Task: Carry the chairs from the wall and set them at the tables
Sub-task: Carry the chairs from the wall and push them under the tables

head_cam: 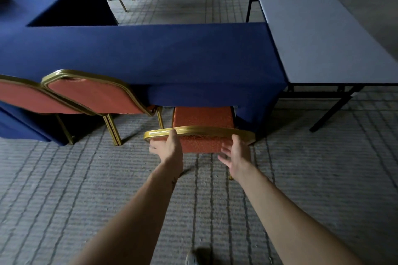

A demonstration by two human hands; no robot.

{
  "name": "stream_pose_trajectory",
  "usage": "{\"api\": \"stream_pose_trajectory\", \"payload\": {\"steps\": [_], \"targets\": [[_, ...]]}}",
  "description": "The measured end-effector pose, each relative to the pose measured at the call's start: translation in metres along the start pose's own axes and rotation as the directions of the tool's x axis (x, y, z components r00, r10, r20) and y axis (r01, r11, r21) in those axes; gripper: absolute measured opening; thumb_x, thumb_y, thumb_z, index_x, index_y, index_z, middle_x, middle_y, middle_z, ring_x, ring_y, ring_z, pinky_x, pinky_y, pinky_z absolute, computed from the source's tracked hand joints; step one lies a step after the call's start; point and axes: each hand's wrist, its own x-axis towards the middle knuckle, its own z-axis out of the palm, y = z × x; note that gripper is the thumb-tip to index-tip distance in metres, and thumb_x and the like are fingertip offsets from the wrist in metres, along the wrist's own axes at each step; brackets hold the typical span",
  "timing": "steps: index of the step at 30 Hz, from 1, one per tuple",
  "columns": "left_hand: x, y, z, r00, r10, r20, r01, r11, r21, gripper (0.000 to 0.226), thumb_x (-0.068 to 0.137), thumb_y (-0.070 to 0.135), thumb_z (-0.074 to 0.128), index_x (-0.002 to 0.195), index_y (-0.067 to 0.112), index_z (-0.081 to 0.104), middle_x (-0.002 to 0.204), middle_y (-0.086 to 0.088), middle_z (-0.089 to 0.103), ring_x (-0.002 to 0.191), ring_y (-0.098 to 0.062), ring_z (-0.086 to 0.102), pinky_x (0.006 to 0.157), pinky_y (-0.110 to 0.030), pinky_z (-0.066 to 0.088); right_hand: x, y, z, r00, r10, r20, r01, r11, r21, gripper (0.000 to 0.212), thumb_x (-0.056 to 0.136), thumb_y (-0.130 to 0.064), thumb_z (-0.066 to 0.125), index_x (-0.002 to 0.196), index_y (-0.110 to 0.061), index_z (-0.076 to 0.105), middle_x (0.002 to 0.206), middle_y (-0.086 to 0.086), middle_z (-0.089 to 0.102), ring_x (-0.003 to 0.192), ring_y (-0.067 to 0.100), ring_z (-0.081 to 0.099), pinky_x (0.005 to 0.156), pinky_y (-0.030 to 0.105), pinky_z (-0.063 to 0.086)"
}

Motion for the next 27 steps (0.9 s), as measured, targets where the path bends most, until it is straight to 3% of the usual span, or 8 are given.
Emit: {"api": "stream_pose_trajectory", "payload": {"steps": [3, 6, 8, 11, 14, 18, 21, 27], "targets": [[0.017, 0.009, 0.016, 0.943, -0.295, 0.154, 0.329, 0.897, -0.294, 0.084, 0.092, 0.052, 0.070, 0.155, 0.009, 0.035, 0.152, -0.018, 0.046, 0.132, -0.040, 0.053, 0.106, -0.050, 0.048, 0.016, -0.007, 0.009, 0.985, 0.145, 0.095, -0.159, 0.974, 0.163, 0.067, 0.102, -0.056, 0.049, 0.157, -0.020, 0.033, 0.152, 0.019, 0.041, 0.130, 0.038, 0.050, 0.106, 0.060, 0.047], [0.039, 0.014, 0.032, 0.876, -0.345, 0.336, 0.466, 0.787, -0.405, 0.077, 0.096, 0.056, 0.063, 0.150, 0.006, 0.040, 0.142, -0.025, 0.055, 0.125, -0.047, 0.057, 0.098, -0.061, 0.046, 0.039, -0.015, 0.028, 0.973, 0.215, 0.080, -0.229, 0.930, 0.287, 0.079, 0.098, -0.064, 0.050, 0.162, -0.025, 0.023, 0.164, 0.012, 0.025, 0.144, 0.044, 0.035, 0.110, 0.067, 0.039], [0.058, 0.017, 0.045, 0.847, -0.345, 0.403, 0.517, 0.710, -0.478, 0.078, 0.096, 0.051, 0.063, 0.152, 0.004, 0.035, 0.142, -0.028, 0.053, 0.125, -0.052, 0.054, 0.097, -0.070, 0.043, 0.056, -0.018, 0.046, 0.972, 0.237, -0.005, -0.221, 0.914, 0.341, 0.075, 0.100, -0.062, 0.048, 0.161, -0.024, 0.024, 0.163, 0.009, 0.029, 0.142, 0.043, 0.039, 0.105, 0.067, 0.045], [0.080, 0.021, 0.069, 0.879, -0.364, 0.310, 0.474, 0.744, -0.471, 0.088, 0.070, 0.037, 0.061, 0.151, 0.014, 0.034, 0.132, -0.027, 0.059, 0.108, -0.051, 0.063, 0.077, -0.071, 0.050, 0.076, -0.020, 0.069, 0.956, 0.218, -0.196, -0.124, 0.907, 0.401, 0.077, 0.100, -0.057, 0.051, 0.160, -0.021, 0.020, 0.153, 0.009, 0.039, 0.133, 0.040, 0.049, 0.100, 0.061, 0.051], [0.105, 0.023, 0.084, 0.899, -0.374, 0.227, 0.437, 0.772, -0.461, 0.085, 0.053, 0.028, 0.051, 0.136, 0.010, 0.045, 0.122, -0.027, 0.064, 0.097, -0.048, 0.069, 0.084, -0.073, 0.044, 0.102, -0.011, 0.094, 0.937, 0.153, -0.316, -0.016, 0.918, 0.396, 0.113, 0.067, -0.081, 0.054, 0.158, -0.021, 0.023, 0.151, 0.009, 0.047, 0.129, 0.038, 0.055, 0.105, 0.058, 0.048], [0.119, 0.042, 0.088, 0.921, -0.342, 0.185, 0.388, 0.795, -0.466, 0.087, 0.056, 0.031, 0.052, 0.140, 0.010, 0.044, 0.120, -0.022, 0.063, 0.093, -0.044, 0.069, 0.080, -0.062, 0.049, 0.134, -0.010, 0.117, 0.935, 0.115, -0.334, 0.017, 0.930, 0.368, 0.125, 0.043, -0.082, 0.045, 0.153, -0.022, 0.034, 0.140, 0.008, 0.057, 0.119, 0.035, 0.061, 0.103, 0.055, 0.050], [0.121, 0.064, 0.103, 0.932, -0.303, 0.199, 0.361, 0.816, -0.450, 0.059, 0.072, 0.034, 0.050, 0.125, 0.008, 0.050, 0.111, -0.019, 0.063, 0.089, -0.038, 0.067, 0.076, -0.052, 0.047, 0.164, -0.020, 0.128, 0.932, 0.076, -0.354, 0.066, 0.925, 0.373, 0.124, 0.043, -0.082, 0.044, 0.153, -0.025, 0.033, 0.140, 0.004, 0.058, 0.117, 0.034, 0.062, 0.101, 0.055, 0.051], [0.160, 0.077, 0.127, 0.932, -0.314, 0.178, 0.361, 0.805, -0.471, 0.096, 0.054, 0.039, 0.057, 0.149, 0.027, 0.042, 0.115, -0.016, 0.071, 0.091, -0.042, 0.073, 0.086, -0.067, 0.043, 0.184, -0.044, 0.153, 0.932, 0.040, -0.361, 0.118, 0.907, 0.405, 0.124, 0.043, -0.080, 0.047, 0.156, -0.034, 0.024, 0.143, -0.001, 0.055, 0.119, 0.033, 0.062, 0.103, 0.054, 0.050]]}}
